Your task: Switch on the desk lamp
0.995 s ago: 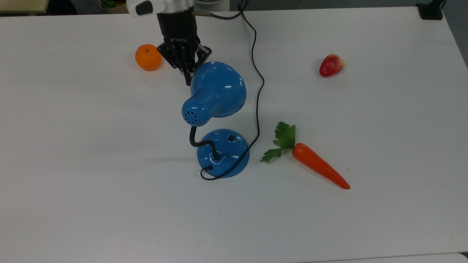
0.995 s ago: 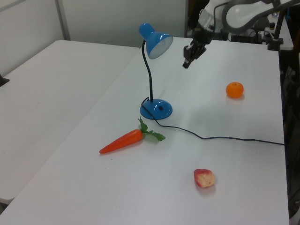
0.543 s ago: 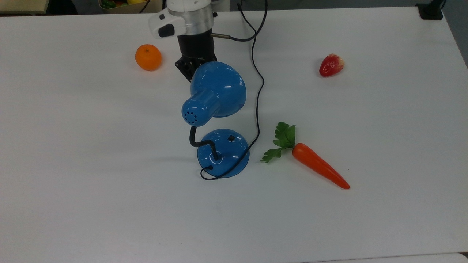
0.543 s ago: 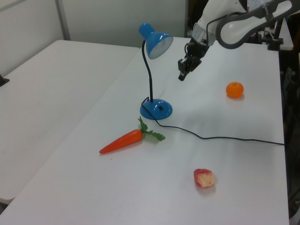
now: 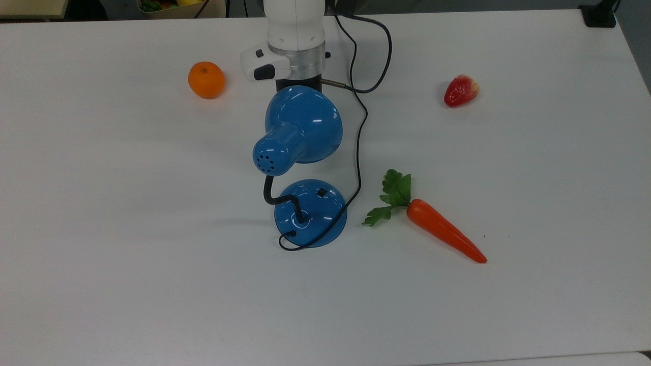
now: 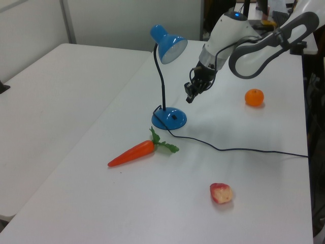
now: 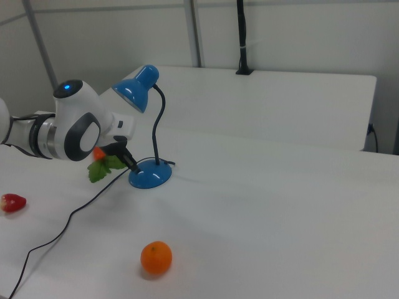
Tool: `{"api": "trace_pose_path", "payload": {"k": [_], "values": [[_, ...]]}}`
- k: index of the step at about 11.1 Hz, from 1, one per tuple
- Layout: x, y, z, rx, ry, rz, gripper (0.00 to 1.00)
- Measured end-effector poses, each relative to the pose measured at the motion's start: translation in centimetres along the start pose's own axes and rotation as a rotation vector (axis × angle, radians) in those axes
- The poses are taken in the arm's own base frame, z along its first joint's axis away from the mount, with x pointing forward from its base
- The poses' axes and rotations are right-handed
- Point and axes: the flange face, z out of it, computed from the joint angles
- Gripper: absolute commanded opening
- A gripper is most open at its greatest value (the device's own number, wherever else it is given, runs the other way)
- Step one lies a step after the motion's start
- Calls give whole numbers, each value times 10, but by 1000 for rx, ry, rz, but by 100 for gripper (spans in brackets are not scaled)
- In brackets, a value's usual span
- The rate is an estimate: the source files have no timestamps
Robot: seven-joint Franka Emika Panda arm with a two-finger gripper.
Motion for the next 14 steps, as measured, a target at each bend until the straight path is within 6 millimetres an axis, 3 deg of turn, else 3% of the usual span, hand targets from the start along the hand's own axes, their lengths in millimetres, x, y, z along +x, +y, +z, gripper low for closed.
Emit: {"api": "trace_pose_path", "payload": {"k": [8, 10, 14], "values": [[17, -19, 35, -16, 12, 28, 3], [19, -21, 36, -14, 16, 34, 3], [6, -35, 49, -13, 27, 28, 6]]}}
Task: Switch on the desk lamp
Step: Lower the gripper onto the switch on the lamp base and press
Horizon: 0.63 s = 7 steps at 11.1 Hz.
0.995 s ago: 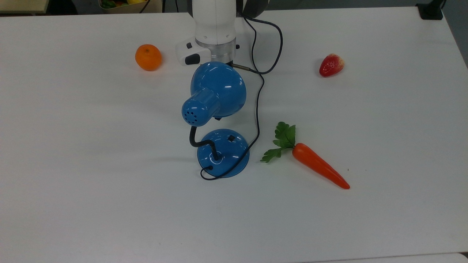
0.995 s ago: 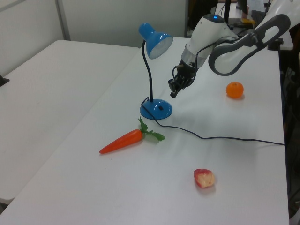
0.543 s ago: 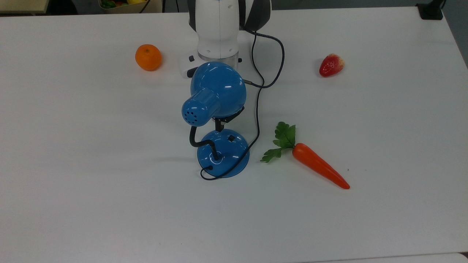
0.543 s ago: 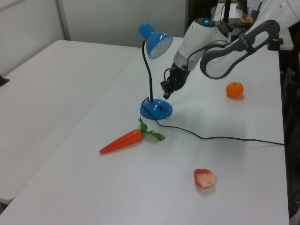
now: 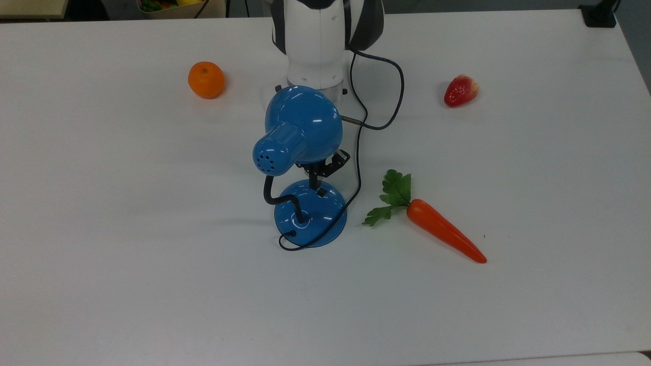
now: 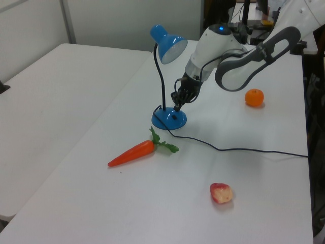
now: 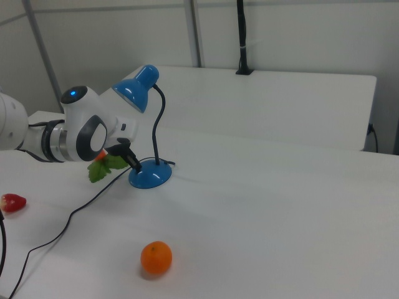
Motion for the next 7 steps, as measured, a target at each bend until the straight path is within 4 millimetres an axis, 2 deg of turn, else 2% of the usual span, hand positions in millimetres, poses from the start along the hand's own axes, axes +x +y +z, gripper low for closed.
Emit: {"api": "trace_pose_path", "payload": {"k": [3, 7], "values": [[-8, -8, 12, -13, -1, 4, 6], [-5, -10, 13, -13, 5, 11, 7]]}}
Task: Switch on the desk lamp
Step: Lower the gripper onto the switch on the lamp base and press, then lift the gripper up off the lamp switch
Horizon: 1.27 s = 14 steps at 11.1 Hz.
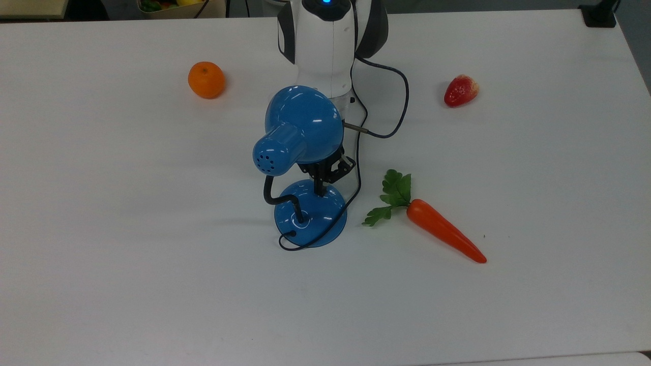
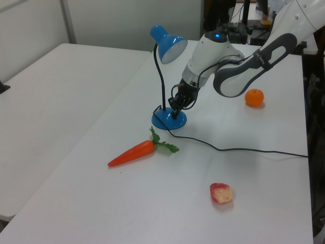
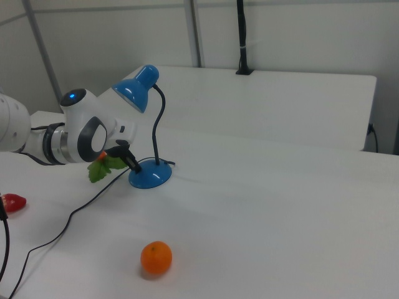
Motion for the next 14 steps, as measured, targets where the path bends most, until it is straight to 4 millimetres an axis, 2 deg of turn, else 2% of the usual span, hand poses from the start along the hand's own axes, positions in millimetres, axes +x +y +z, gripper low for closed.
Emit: {"api": "trace_pose_path", "payload": {"k": [14], "values": [[6, -5, 6, 0, 12, -11, 7]]}}
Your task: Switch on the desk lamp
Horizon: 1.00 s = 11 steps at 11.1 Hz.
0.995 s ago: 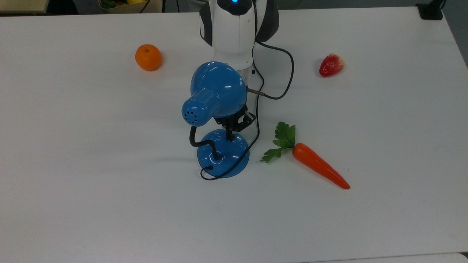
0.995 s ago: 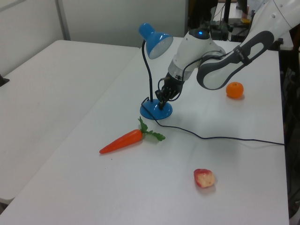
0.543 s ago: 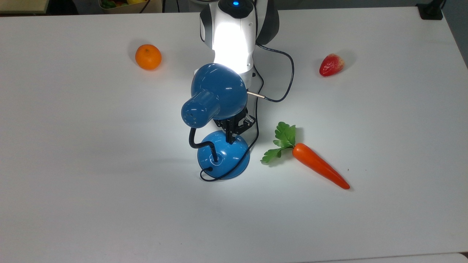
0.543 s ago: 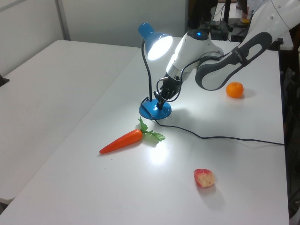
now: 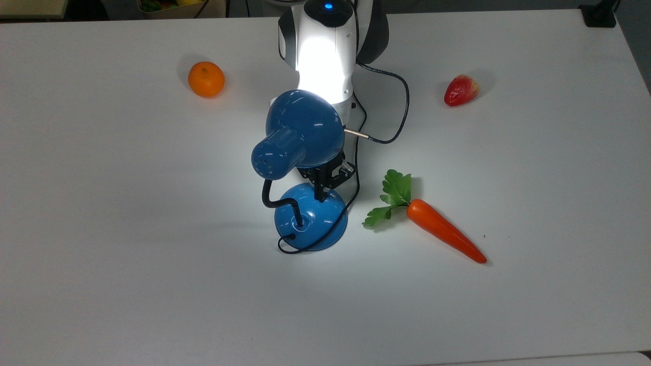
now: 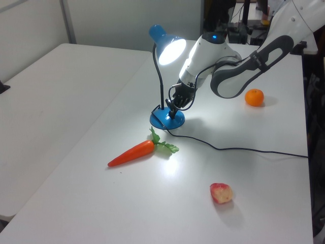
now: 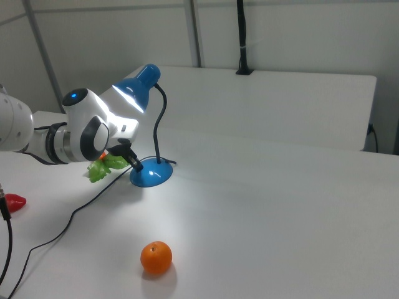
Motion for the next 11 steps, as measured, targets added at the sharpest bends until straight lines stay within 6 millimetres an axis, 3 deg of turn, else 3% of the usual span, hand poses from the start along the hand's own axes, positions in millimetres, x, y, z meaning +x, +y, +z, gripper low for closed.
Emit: {"api": "trace_pose_path", "payload": {"k": [3, 6, 9, 11], "values": [[-1, 5, -8, -1, 1, 5, 7], [-12, 19, -37, 2, -4, 10, 7], [-13, 35, -79, -19, -21, 14, 10], [-4, 52, -117, -86, -78, -19, 11]]}}
